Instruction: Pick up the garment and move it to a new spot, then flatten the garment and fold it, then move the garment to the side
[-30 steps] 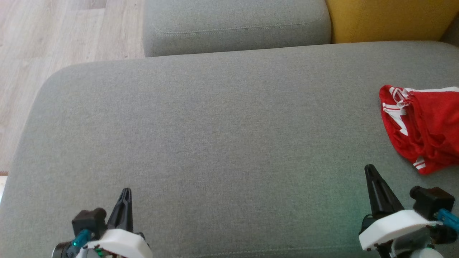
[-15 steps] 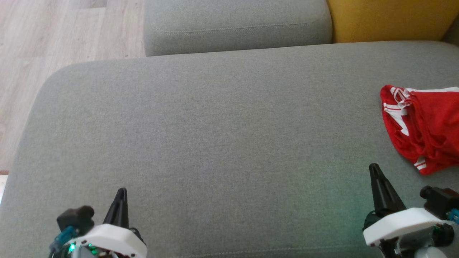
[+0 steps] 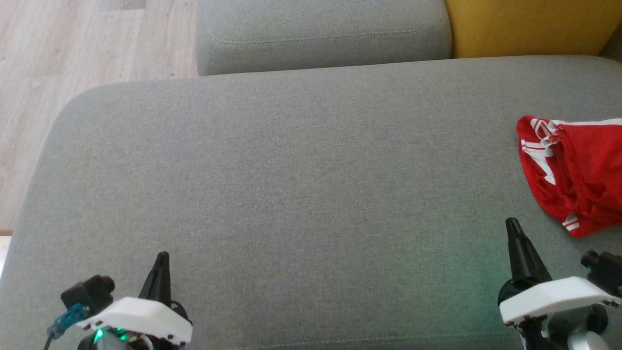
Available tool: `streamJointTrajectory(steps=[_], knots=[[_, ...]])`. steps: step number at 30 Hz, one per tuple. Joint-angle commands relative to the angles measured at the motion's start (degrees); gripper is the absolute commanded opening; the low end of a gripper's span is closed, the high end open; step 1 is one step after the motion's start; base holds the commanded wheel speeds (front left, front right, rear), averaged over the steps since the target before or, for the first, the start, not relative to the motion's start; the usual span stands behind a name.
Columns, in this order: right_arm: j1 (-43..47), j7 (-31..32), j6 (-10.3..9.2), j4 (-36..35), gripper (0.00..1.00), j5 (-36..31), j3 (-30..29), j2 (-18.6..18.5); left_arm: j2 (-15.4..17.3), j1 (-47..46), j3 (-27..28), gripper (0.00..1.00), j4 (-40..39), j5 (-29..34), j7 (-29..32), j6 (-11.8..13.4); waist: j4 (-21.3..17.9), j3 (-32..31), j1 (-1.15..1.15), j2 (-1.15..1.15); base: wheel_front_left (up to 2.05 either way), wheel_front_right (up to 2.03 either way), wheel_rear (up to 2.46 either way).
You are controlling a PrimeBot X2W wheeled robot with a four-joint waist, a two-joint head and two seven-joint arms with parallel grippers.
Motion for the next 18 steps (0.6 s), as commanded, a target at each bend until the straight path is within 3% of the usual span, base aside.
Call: streamJointTrajectory(steps=[1, 18], knots=[[-3.1, 0.1, 0.08, -1.3, 0.0, 2.4, -0.2, -0.4, 0.1, -3.5, 1.7, 0.0, -1.4, -2.2, 0.4, -0.7, 0.0, 0.0, 0.0, 0.0, 0.0, 0.0, 0.0], [-4.7, 0.4, 0.11, 0.8, 0.0, 14.0, -0.9, -0.4, -0.9, -4.9, 4.6, 0.0, -0.6, -13.1, 2.6, -3.3, 0.2, 0.1, 0.0, 0.0, 0.0, 0.0, 0.0]])
